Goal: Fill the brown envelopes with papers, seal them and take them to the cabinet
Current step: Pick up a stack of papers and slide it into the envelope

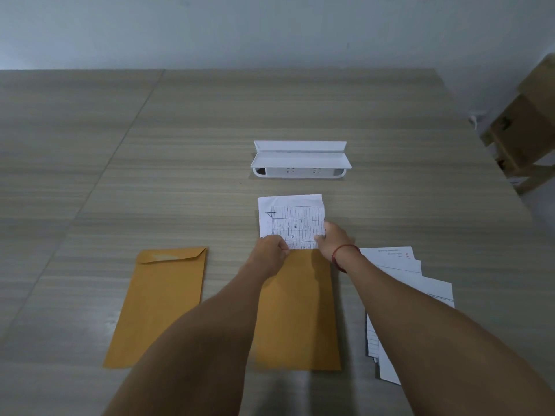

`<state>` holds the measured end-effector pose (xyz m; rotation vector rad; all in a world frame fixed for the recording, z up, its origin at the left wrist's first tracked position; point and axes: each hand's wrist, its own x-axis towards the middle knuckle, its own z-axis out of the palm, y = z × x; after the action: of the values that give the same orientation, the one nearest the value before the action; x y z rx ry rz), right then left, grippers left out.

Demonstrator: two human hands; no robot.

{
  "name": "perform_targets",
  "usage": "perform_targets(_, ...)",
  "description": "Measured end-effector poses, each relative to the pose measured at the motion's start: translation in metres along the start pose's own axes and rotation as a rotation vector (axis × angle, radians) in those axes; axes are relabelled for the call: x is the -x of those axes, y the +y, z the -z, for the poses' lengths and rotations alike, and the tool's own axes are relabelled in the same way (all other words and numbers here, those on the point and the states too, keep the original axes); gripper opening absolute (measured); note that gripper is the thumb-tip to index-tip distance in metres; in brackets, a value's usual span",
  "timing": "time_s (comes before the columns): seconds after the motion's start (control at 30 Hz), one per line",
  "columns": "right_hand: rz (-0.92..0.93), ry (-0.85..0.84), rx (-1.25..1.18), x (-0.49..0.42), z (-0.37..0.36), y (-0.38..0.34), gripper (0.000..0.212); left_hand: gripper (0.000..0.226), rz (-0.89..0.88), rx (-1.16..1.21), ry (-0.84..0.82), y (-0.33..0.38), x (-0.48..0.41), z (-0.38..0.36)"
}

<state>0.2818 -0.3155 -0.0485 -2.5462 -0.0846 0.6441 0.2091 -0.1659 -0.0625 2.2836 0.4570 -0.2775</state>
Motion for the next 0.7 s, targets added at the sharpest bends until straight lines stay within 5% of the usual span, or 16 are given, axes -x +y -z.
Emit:
perform_targets(0.3,-0.006,0.05,0.012,0.003,-0.001,0.004,0.02,0.016,0.03,-0.027,-0.225,0.008,-0.008,0.007)
perform_targets(0.7,-0.011,-0.092,-0.028,0.005,0.002,0.0,0.021,0.022,-0.065,-0.133,-0.052,0.004,-0.01,0.004)
